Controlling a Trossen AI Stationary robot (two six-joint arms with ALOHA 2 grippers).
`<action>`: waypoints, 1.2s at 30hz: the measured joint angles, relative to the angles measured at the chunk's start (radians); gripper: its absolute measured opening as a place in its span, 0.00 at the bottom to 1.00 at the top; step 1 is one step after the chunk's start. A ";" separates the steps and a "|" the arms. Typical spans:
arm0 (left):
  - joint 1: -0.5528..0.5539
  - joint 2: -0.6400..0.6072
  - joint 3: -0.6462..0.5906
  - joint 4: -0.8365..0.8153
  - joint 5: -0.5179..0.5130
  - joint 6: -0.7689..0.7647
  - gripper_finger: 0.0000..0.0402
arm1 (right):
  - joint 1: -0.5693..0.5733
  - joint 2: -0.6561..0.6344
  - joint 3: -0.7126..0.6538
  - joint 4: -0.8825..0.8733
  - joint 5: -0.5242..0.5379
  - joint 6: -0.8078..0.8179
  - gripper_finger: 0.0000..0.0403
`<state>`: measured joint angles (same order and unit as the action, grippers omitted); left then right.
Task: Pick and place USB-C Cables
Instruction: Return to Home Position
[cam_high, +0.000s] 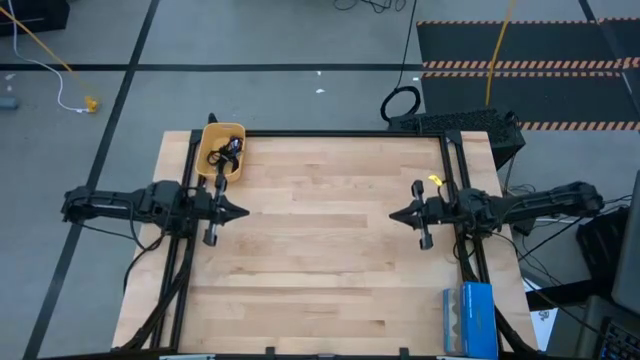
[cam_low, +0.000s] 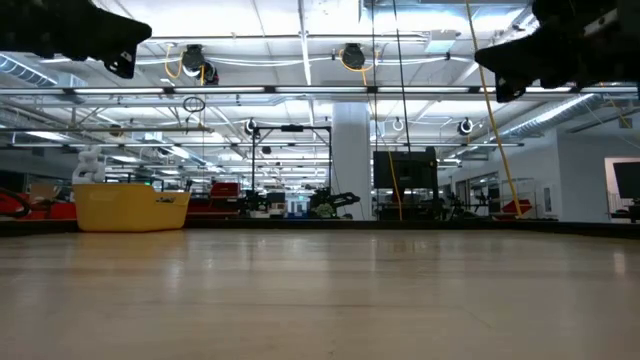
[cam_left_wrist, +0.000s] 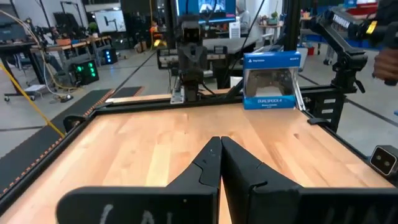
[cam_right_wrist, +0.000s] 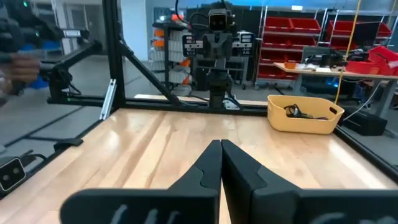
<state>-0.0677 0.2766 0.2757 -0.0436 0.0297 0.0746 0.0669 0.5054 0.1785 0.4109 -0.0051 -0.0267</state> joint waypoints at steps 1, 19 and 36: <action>0.000 -0.010 -0.007 0.000 0.000 -0.001 0.02 | 0.000 -0.004 -0.019 0.021 0.000 0.008 0.00; 0.002 -0.205 -0.180 -0.004 -0.003 -0.031 0.03 | 0.000 -0.047 -0.160 0.094 -0.044 0.092 0.00; 0.003 -0.271 -0.266 0.060 -0.004 -0.027 0.01 | 0.000 -0.050 -0.163 0.060 -0.045 0.077 0.00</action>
<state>-0.0650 0.0051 0.0101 0.0162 0.0257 0.0472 0.0673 0.4549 0.0158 0.4706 -0.0505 0.0502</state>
